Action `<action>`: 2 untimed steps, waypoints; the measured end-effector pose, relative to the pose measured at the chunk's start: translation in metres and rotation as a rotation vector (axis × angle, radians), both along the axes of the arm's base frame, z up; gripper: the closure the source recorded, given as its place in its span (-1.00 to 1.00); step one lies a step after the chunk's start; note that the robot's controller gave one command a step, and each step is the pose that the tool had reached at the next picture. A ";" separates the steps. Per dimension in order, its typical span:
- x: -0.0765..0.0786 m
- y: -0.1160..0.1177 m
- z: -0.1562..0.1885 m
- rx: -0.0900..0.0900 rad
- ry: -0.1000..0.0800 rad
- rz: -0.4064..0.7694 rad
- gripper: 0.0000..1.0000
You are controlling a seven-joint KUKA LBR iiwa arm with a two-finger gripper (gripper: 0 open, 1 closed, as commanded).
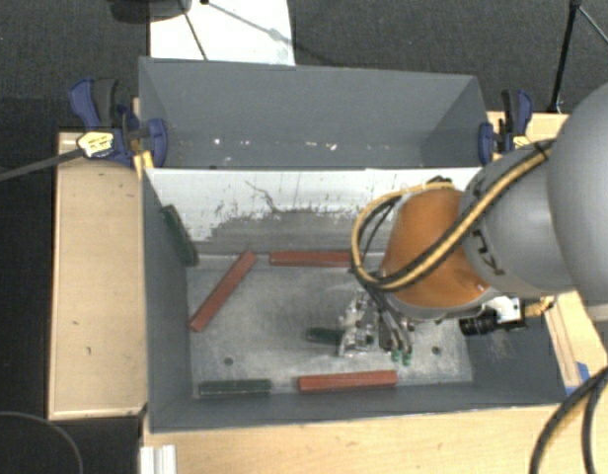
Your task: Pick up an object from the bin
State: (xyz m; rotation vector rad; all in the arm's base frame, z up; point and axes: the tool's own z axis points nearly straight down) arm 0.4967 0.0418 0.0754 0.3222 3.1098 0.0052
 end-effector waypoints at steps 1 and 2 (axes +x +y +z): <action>-0.001 0.000 0.003 -0.001 0.005 0.000 1.00; -0.004 0.000 0.017 -0.001 0.016 0.002 1.00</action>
Offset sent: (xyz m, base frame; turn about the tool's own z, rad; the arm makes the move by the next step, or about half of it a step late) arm 0.0001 0.0001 0.0165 0.0000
